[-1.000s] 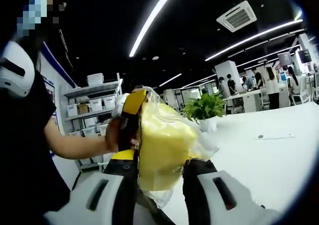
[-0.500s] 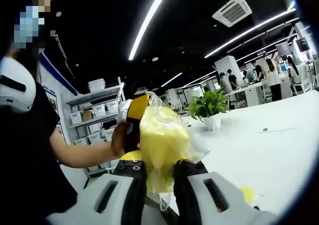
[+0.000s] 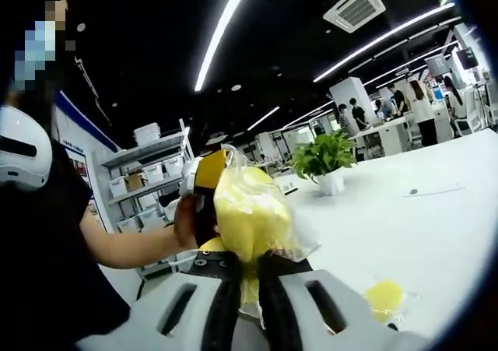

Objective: Compare the silicone blocks by pressing each to a similar depth, holding the contact briefly, and releasing to observe deformation and rebound differences across the visible hardness samples.

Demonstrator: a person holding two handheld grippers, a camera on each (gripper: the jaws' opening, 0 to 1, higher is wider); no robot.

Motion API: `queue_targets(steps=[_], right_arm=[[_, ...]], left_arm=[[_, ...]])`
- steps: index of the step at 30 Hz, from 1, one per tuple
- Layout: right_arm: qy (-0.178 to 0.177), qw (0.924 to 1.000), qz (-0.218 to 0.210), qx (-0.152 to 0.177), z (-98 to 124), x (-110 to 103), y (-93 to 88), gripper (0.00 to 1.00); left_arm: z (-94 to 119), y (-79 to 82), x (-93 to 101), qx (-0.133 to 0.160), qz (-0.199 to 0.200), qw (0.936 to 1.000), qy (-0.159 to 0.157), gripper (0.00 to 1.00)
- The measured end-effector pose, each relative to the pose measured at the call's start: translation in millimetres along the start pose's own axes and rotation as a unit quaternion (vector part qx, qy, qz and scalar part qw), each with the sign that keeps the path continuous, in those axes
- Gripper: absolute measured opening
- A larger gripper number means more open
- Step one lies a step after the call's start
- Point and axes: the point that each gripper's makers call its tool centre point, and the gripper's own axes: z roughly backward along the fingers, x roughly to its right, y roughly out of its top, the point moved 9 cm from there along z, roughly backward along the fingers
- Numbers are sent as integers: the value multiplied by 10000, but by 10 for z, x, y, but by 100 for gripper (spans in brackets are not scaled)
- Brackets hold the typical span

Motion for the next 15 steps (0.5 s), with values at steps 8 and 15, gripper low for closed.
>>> queue_targets(steps=[8,15], right_arm=[[125,9994,-294,-97,-78,-34,-22,2],[223,9991,-318,-182,-126,-60,-19,2]], left_arm=[[101,33,39,-63,-174,9997,162,0],[166,50,80,31,-245,9990,362,0]])
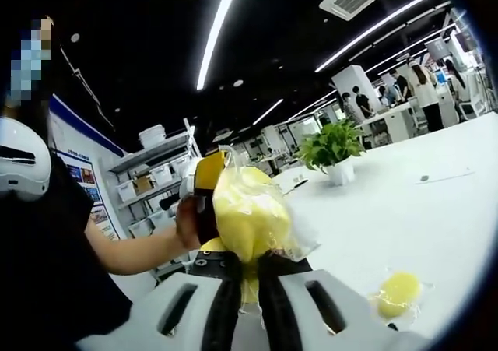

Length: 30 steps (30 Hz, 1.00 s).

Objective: Compare the silicone blocks by pressing each to a similar depth, holding the contact briefly, and releasing to observe deformation and rebound differences across the visible hardness samples.

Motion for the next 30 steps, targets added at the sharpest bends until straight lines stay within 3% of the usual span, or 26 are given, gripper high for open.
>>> queue_targets(steps=[13,19,30], right_arm=[[-73,9998,-172,-63,64,-45,-88,3],[-91,9993,-352,-62,102,-77,-141,3],[-115,9987,-496,-69,123,-110,-227,3]], left_arm=[[21,-66,-19,-80,15,9996,282,0],[7,-136,8,-126,213,9991,336,0],[35,-237,80,-166,-20,9987,481,0]])
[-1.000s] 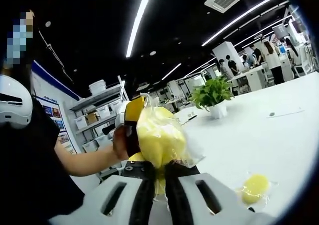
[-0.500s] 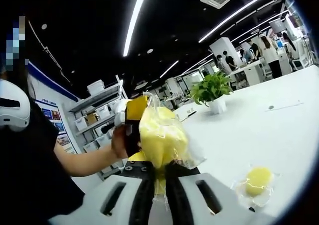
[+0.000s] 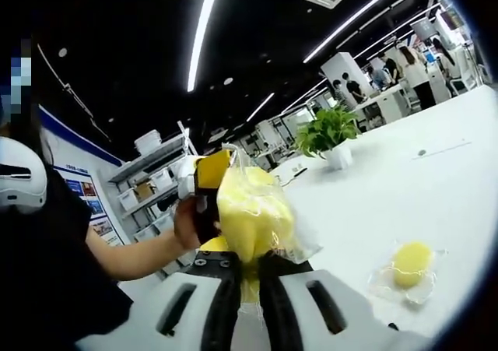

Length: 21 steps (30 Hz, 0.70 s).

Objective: Compare the silicone blocks by pressing each to a similar depth, holding the contact briefly, and releasing to observe deformation and rebound differences across the visible hardness samples.

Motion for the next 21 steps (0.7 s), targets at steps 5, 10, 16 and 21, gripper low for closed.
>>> queue_targets(steps=[5,10,16,21], right_arm=[[-25,10000,-10,23,8,6,-40,3],[-28,10000,-45,45,15,8,-48,3],[-13,9999,-165,44,22,26,-46,3],[-17,9998,-190,15,28,54,-43,3]], left_arm=[[-2,-22,17,-6,-137,9999,49,0],[-10,-21,16,-21,-186,9998,64,0],[-31,-28,2,6,-283,9996,65,0],[-34,-20,-45,-10,-345,9994,83,0]])
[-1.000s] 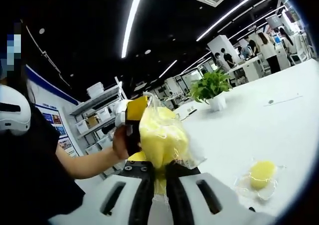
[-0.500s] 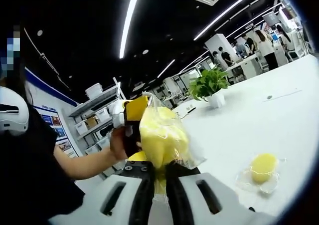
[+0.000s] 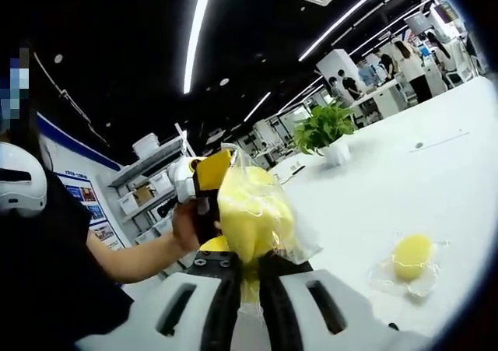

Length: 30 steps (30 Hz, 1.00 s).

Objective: Compare the silicone blocks by pressing each to a similar depth, holding the contact briefly, and releasing to observe deformation and rebound differences across the visible hardness samples.

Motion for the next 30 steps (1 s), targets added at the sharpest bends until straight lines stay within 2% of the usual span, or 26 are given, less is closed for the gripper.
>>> queue_targets(steps=[8,11,20,25,27,30], right_arm=[[-147,9997,99,157,-22,38,28,4],[-126,9994,226,225,-28,26,44,5],[-68,9987,385,337,-50,20,71,7],[-137,9964,746,379,-82,21,76,10],[-400,9928,1069,350,-84,79,79,14],[-525,9922,1094,295,-98,110,72,19]], left_arm=[[-26,31,-21,34,-36,10000,62,0],[-20,47,-13,84,-7,9999,-62,0],[-36,91,-15,105,-57,9998,-135,0],[-21,115,-21,129,-86,9997,-163,0],[-18,113,-25,84,-86,9998,-141,0],[-25,101,-45,22,-5,9999,-111,0]])
